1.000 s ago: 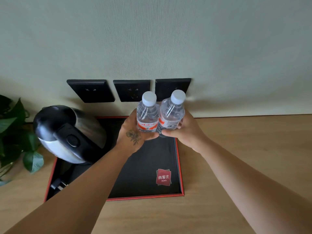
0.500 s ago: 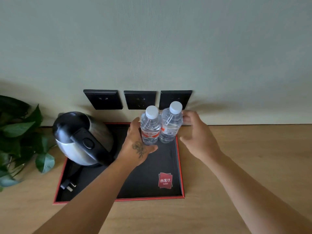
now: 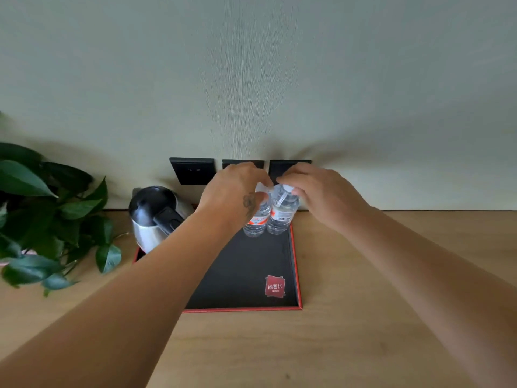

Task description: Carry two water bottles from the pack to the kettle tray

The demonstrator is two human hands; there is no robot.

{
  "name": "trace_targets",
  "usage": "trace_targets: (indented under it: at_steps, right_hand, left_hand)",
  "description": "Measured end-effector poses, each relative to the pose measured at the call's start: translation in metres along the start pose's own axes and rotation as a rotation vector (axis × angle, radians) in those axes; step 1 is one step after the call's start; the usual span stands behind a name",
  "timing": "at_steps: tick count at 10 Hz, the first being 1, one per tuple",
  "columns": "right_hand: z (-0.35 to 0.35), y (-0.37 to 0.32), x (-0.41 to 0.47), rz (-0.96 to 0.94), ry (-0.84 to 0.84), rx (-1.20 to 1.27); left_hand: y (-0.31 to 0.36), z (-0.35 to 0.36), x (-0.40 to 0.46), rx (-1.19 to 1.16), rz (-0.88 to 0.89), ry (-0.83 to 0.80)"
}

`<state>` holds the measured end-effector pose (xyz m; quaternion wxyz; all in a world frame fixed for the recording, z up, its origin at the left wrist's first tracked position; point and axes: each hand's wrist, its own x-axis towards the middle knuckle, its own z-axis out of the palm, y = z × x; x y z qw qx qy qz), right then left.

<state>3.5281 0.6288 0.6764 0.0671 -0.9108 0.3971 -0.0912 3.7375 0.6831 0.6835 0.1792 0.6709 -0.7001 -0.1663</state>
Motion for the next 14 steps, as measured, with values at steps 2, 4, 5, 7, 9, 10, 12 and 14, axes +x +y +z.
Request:
trace_targets:
  at_steps: [2,4,5,7,9,10,12,14]
  right_hand:
    - [-0.01,-0.01,0.016,0.107,-0.089,-0.082]
    - [-0.01,-0.015,0.032,0.236,-0.144,-0.049]
    - [-0.009,-0.013,0.033,0.277,-0.151,-0.009]
    - [-0.005,-0.008,0.033,0.29,-0.108,0.048]
    - [-0.005,-0.005,0.033,0.288,-0.097,0.062]
    - [-0.004,-0.007,0.031,0.276,-0.101,0.061]
    - [-0.001,-0.01,0.025,0.305,-0.076,0.089]
    - [-0.01,-0.011,0.029,0.332,-0.147,0.019]
  left_hand:
    - [-0.01,0.002,0.006,-0.057,-0.131,0.044]
    - [-0.001,-0.002,0.008,-0.044,-0.115,0.003]
    - [0.002,0.0,0.009,-0.003,-0.072,0.002]
    - [-0.003,0.006,0.013,-0.02,-0.037,0.028]
    - [-0.009,0.011,0.015,-0.024,0.004,0.056]
    - [-0.011,0.012,0.015,-0.029,-0.008,0.061]
    - [-0.012,0.011,0.013,-0.056,-0.032,0.076]
    - [-0.007,0.007,0.013,-0.016,-0.063,0.059]
